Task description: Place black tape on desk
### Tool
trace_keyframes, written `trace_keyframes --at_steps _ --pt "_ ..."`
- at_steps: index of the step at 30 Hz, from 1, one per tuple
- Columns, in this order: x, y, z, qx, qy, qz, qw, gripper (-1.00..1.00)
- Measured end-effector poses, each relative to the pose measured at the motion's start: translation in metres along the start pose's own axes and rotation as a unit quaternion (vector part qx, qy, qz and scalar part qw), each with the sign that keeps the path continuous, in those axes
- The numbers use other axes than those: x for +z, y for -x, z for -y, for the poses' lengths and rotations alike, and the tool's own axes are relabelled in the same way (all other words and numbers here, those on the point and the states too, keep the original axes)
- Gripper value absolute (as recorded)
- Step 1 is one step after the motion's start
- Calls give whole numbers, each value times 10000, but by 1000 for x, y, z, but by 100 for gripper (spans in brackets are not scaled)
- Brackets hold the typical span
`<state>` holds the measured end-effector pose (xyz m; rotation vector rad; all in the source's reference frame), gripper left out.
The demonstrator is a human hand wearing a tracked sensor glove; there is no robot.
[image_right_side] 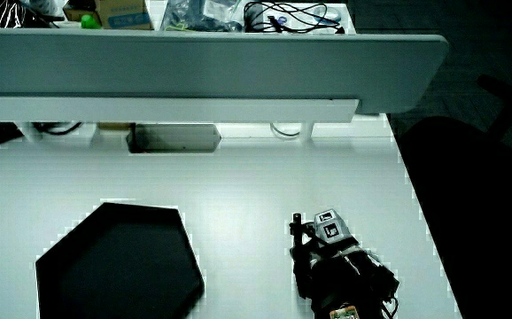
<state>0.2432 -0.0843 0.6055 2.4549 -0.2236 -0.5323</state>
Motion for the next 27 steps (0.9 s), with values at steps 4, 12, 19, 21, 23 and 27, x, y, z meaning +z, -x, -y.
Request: trace_keyframes --at_steps 4,12,19,21,23,27 --pt "-9 -1 2 23 169 -26 9999 0" --pt "-10 10 -3 59 267 87 9996 0" --pt "-10 16 -5 80 519 109 9986 -17" --pt "-14 16 -6 46 616 163 9980 -33" --pt "-22 12 -6 -71 588 72 9982 -50" --pt "-37 -1 0 -348 374 -105 9986 -83"
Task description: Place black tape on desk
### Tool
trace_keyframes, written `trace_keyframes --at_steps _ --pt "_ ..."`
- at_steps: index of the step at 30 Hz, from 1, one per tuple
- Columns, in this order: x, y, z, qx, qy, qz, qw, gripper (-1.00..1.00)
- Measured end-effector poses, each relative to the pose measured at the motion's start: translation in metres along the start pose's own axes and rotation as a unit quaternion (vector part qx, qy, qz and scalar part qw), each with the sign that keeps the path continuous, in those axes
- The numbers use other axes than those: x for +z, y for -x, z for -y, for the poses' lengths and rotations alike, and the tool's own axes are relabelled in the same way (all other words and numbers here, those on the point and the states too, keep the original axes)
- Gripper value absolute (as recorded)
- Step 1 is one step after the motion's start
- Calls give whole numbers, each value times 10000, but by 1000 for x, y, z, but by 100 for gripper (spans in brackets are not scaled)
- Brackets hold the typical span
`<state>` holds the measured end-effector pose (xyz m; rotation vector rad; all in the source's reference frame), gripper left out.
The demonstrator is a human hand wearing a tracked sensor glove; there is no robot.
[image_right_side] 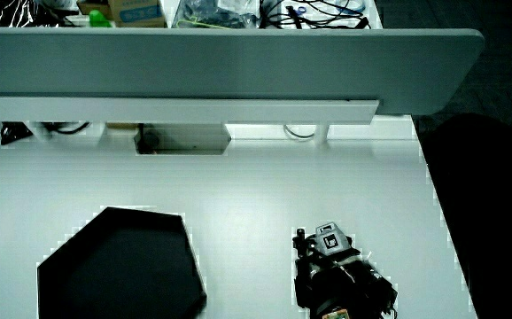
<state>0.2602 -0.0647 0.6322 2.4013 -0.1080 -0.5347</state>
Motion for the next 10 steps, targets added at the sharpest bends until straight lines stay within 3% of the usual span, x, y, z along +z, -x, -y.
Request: trace_keyframes --at_steps 1,3,5,6,7,10 --pt "5 -4 10 -190 -314 -70 9993 -92" --pt "4 -9 19 279 -448 -519 9973 -100" --pt "7 -13 31 856 -433 -977 9906 -100" --pt "5 -16 36 436 -914 -826 9914 -100" --pt "6 -18 41 595 -941 -968 9891 -100" --pt "11 -22 56 749 -1291 -1469 9778 -100"
